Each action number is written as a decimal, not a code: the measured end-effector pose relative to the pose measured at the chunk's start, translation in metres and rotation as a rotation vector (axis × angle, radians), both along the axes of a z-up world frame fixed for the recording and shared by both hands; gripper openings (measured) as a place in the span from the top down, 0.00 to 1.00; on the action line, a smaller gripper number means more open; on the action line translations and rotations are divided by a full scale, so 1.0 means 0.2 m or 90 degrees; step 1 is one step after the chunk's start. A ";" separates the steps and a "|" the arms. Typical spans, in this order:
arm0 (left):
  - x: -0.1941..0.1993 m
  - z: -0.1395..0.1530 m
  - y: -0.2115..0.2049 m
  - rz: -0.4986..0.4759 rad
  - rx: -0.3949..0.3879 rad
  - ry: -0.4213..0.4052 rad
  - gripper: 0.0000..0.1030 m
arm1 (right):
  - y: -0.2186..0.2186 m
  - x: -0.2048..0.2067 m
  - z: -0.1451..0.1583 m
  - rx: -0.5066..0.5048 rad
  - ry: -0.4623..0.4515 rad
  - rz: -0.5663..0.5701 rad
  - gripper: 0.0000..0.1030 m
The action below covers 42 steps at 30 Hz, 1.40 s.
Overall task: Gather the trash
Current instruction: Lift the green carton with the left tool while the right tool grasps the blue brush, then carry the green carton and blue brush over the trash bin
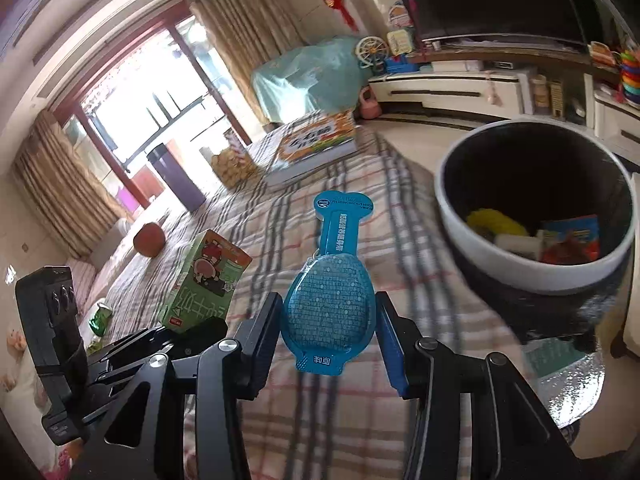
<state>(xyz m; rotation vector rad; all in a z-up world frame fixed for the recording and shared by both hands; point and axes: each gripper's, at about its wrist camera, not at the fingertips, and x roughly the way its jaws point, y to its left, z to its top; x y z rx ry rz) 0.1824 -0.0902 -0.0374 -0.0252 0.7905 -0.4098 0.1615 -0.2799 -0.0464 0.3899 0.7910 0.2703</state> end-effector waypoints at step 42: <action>0.10 0.16 -0.60 -0.127 0.021 -0.039 0.70 | -0.54 -0.02 0.11 0.008 -0.035 -0.132 0.54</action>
